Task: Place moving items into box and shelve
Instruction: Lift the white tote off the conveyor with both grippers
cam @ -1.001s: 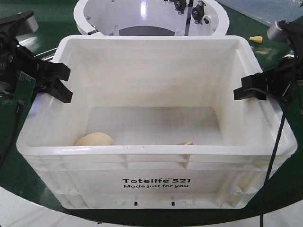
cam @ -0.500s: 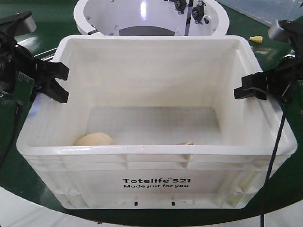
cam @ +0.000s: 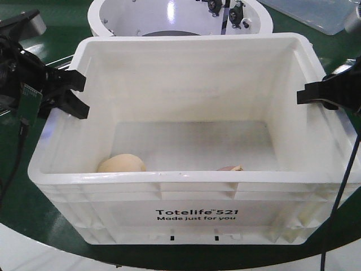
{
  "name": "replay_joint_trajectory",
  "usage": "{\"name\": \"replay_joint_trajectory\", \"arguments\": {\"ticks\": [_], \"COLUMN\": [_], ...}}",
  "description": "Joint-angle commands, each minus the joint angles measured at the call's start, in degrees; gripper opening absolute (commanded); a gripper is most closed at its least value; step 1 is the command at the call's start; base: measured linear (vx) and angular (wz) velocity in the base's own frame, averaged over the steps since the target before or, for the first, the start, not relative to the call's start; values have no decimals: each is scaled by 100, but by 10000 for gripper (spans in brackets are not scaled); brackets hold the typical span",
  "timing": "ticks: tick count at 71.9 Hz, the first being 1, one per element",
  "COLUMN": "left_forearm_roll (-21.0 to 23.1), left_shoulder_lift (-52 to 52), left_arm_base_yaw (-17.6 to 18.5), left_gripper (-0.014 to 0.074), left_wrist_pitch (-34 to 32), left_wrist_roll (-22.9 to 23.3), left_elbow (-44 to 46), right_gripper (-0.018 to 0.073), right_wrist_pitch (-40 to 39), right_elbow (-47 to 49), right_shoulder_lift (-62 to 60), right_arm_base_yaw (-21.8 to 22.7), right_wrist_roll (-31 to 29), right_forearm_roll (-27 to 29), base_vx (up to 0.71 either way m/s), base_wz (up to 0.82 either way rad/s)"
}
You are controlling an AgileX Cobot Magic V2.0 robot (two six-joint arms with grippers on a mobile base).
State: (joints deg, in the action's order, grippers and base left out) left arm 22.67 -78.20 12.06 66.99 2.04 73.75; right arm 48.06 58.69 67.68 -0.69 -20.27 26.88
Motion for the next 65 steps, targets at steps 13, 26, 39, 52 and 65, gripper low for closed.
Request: {"name": "replay_joint_trajectory", "arguments": {"ticks": [13, 26, 39, 52, 65], "left_forearm_roll": [561, 561, 561, 567, 674], "left_shoulder_lift": [838, 1159, 1336, 1416, 1534], "left_arm_base_yaw": [20, 20, 20, 20, 20], "left_gripper": [-3, -3, -3, -3, -2], "left_wrist_pitch": [-1015, -1016, -1015, -887, -904], "left_wrist_roll": [-158, -158, -158, -153, -143], "left_elbow": [211, 211, 211, 211, 218], "right_gripper": [-6, -6, -6, -6, -6], "right_wrist_pitch": [-731, -833, -793, -781, -774], "right_elbow": [236, 236, 236, 236, 236], "right_shoulder_lift": [-595, -925, -1117, -1325, -1533], "right_arm_base_yaw": [12, 12, 12, 12, 12], "right_wrist_roll": [-50, -50, -50, -50, -50], "right_forearm_roll": [661, 777, 771, 776, 752], "base_vx": [0, 0, 0, 0, 0], "base_wz": [0, 0, 0, 0, 0]}}
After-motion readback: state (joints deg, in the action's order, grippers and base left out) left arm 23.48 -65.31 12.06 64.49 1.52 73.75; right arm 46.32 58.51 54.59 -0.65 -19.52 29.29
